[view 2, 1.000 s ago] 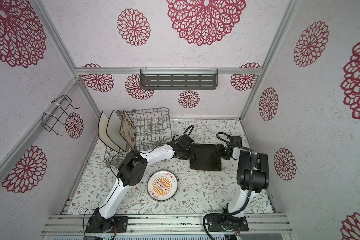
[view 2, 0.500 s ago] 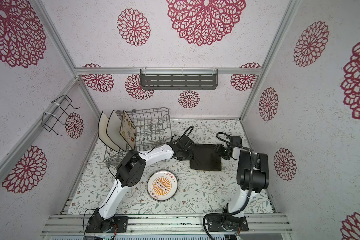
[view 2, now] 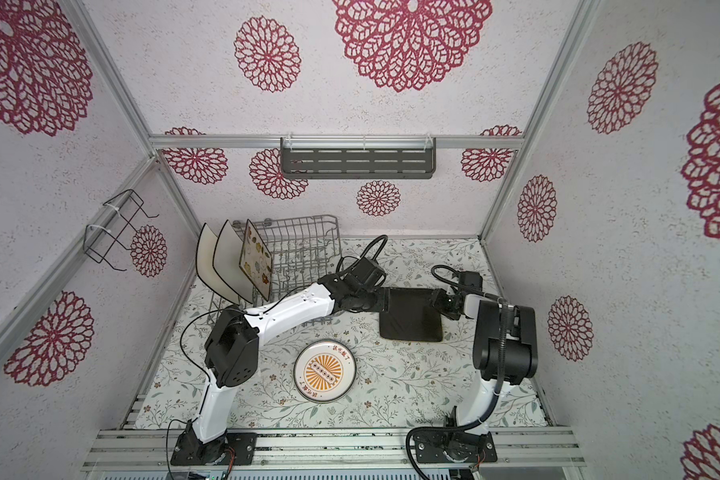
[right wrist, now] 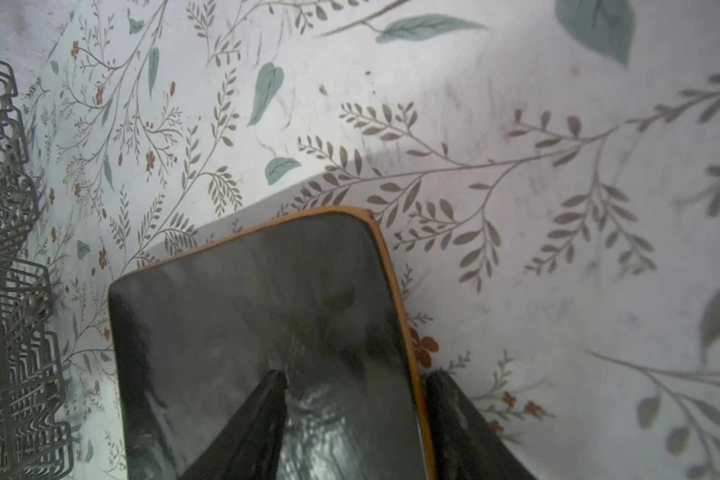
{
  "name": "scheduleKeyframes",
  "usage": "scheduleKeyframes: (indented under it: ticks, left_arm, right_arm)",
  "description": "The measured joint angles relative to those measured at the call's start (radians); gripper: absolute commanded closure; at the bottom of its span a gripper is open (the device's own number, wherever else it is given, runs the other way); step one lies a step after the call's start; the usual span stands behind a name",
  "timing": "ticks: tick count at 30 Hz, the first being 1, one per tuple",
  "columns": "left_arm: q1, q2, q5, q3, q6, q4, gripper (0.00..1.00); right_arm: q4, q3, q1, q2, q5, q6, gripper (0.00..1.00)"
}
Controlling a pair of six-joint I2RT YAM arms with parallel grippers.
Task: Unload the plates from the dish rack
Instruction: 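Lower the black plate flat onto the table with both grippers, open left gripper, then move the left gripper to the flowered plate while the right gripper lifts off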
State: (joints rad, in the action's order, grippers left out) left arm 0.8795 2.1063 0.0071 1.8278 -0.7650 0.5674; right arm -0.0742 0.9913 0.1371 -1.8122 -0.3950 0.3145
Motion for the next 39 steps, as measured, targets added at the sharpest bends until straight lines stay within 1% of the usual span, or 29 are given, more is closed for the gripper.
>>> scheduleKeyframes:
  ticks: [4, 8, 12, 13, 15, 18, 21, 25, 29, 31, 35, 39]
  left_arm:
    - [0.002, -0.069, -0.025, -0.037, 0.015, 0.0, 0.41]
    - [0.001, -0.119, -0.071, -0.056, 0.045, 0.034, 0.39]
    - [-0.014, -0.185, -0.116, -0.047, 0.111, 0.108, 0.37]
    - [-0.022, -0.204, -0.126, -0.036, 0.133, 0.132, 0.36]
    - [-0.043, -0.24, -0.148, -0.009, 0.174, 0.179, 0.32]
    - [-0.095, -0.316, -0.196, 0.017, 0.241, 0.233, 0.26]
    - [-0.159, -0.399, -0.244, 0.037, 0.297, 0.279, 0.22]
    - [-0.245, -0.495, -0.301, 0.066, 0.357, 0.314, 0.2]
    - [-0.322, -0.559, -0.344, 0.074, 0.401, 0.335, 0.2]
    - [-0.353, -0.574, -0.363, 0.075, 0.418, 0.342, 0.2]
    - [-0.413, -0.576, -0.388, 0.075, 0.447, 0.355, 0.2]
    - [-0.473, -0.575, -0.396, 0.075, 0.469, 0.367, 0.2]
  right_arm:
    - [-0.014, 0.008, -0.007, 0.0, 0.009, -0.004, 0.37]
    - [-0.018, 0.011, -0.013, 0.001, 0.01, -0.01, 0.26]
    - [-0.023, 0.011, -0.019, 0.013, 0.023, -0.027, 0.17]
    - [-0.028, 0.01, -0.02, 0.019, 0.029, -0.031, 0.13]
    - [-0.03, -0.005, -0.021, 0.039, 0.047, -0.042, 0.01]
    - [-0.047, -0.029, -0.021, 0.093, 0.074, -0.059, 0.01]
    - [-0.058, -0.036, -0.021, 0.154, 0.087, -0.063, 0.01]
    - [-0.059, -0.036, -0.021, 0.238, 0.082, -0.069, 0.01]
    - [-0.058, -0.04, -0.038, 0.334, 0.079, -0.082, 0.01]
    - [-0.06, -0.05, -0.063, 0.393, 0.089, -0.098, 0.01]
    - [-0.069, -0.054, -0.157, 0.515, 0.122, -0.146, 0.01]
    - [-0.101, -0.042, -0.226, 0.595, 0.134, -0.185, 0.01]
